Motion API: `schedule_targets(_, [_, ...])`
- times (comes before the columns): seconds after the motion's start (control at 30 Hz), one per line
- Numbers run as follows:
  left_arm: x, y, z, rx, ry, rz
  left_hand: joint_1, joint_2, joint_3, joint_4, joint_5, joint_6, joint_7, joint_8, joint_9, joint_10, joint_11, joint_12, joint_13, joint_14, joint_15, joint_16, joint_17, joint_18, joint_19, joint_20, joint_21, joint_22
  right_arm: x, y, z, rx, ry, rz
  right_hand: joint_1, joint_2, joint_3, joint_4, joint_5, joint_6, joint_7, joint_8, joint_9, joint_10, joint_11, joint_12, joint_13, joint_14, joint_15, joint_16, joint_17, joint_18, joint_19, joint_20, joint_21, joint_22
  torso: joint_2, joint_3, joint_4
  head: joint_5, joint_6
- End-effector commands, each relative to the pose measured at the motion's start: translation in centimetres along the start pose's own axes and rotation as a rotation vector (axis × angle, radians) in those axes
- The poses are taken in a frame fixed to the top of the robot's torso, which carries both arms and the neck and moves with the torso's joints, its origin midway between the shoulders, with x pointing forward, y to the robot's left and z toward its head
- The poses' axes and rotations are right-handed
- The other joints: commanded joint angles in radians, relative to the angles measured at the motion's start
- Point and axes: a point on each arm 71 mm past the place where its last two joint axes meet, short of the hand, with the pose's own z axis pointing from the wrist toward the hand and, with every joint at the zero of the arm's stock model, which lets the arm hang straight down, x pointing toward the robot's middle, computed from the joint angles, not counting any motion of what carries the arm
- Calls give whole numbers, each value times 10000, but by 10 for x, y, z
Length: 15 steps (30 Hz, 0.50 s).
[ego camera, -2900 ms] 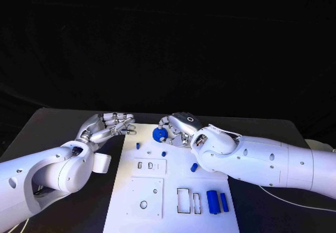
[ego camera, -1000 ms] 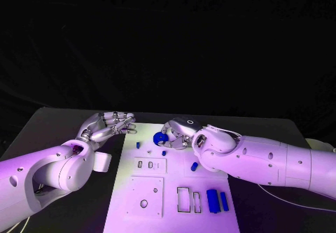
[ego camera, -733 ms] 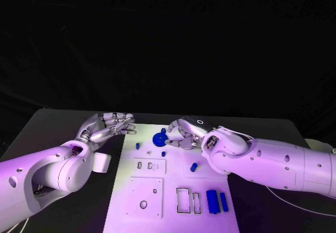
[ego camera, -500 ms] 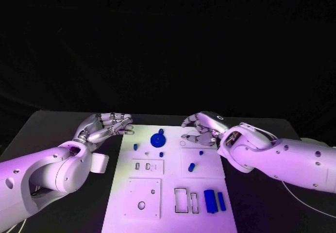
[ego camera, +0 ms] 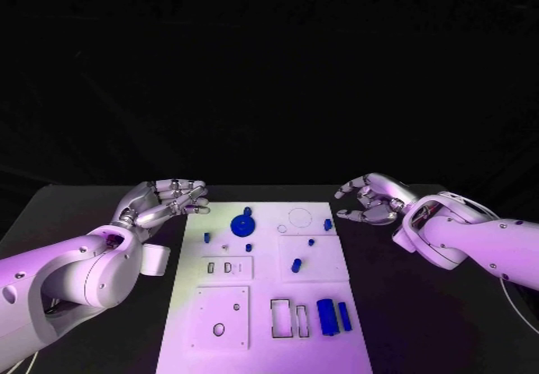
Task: Assemble the parts on the task board
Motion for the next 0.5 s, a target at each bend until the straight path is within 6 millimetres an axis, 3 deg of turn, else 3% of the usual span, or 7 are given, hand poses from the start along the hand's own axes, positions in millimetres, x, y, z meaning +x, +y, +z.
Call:
schedule_targets(0.03, [2,-1,1,102,193,-82,121,16,66,3,-35,-39,28,-63,-16,-53,17,-50,-15,-87,-14,-39,9,72,-79,14,43,8,4,-6,-3,-109,439,434,184,3,18,-103,107,-115,20,-68,-9,-13,23,-42,1252,922,-27,66,2016,-54,1008,-56,-1,2588,-23,62,-33,-12,-25])
schedule_targets(0.07, [2,-1,1,101,190,-81,121,16,66,3,-35,-39,28,-63,-16,-53,17,-50,-15,-87,-14,-39,9,72,-79,14,43,8,5,-9,-4,-50,459,425,203,4,30,-119,142,-120,28,-77,-8,-12,29,-40,1254,923,-22,67,2019,-53,1005,-52,-5,2585,-21,48,-21,-19,-25])
schedule_targets(0.17, [1,0,1,99,176,-73,123,13,71,-3,-36,-36,25,-62,-16,-50,16,-47,-14,-90,-13,-41,13,71,-88,15,48,12,7,-16,-5,112,531,416,257,3,90,-176,353,-122,52,-108,0,-17,53,-43,1255,923,-1,67,2020,-51,1000,-36,-11,2580,-17,78,-20,8,-39])
schedule_targets(0.2, [1,0,2,97,172,-71,123,13,71,-3,-36,-36,25,-62,-16,-50,16,-47,-14,-90,-13,-41,13,71,-88,15,48,12,8,-17,-5,158,565,420,257,3,90,-176,353,-122,52,-108,0,-17,53,-43,1255,923,-1,67,2020,-51,1000,-36,-11,2580,-13,62,-5,3,-45])
schedule_targets(0.3, [1,0,2,93,164,-67,123,13,71,-3,-36,-36,25,-62,-16,-50,16,-47,-14,-90,-13,-41,13,71,-88,15,48,12,14,-20,-5,253,668,445,257,3,90,-176,353,-122,52,-108,0,-17,53,-43,1255,923,-1,67,2020,-51,1000,-36,-11,2580,0,74,11,2,-51])
schedule_targets(0.33, [1,0,2,92,162,-66,123,13,71,-3,-36,-36,25,-62,-16,-50,16,-47,-14,-90,-13,-41,13,71,-88,15,48,12,15,-20,-5,270,695,451,260,10,104,-182,385,-120,56,-113,2,-14,56,-39,1260,925,2,70,2029,-54,1008,-32,-2,2589,-1,59,13,12,-65])
schedule_targets(0.5, [0,0,2,86,144,-57,123,13,71,-3,-36,-36,25,-62,-16,-50,16,-47,-14,-90,-13,-41,13,71,-88,15,48,12,25,-22,-3,362,893,513,262,13,110,-184,396,-117,57,-114,3,-5,58,-28,1270,927,3,73,2038,-54,1008,-31,-2,2588,3,56,17,30,-93])
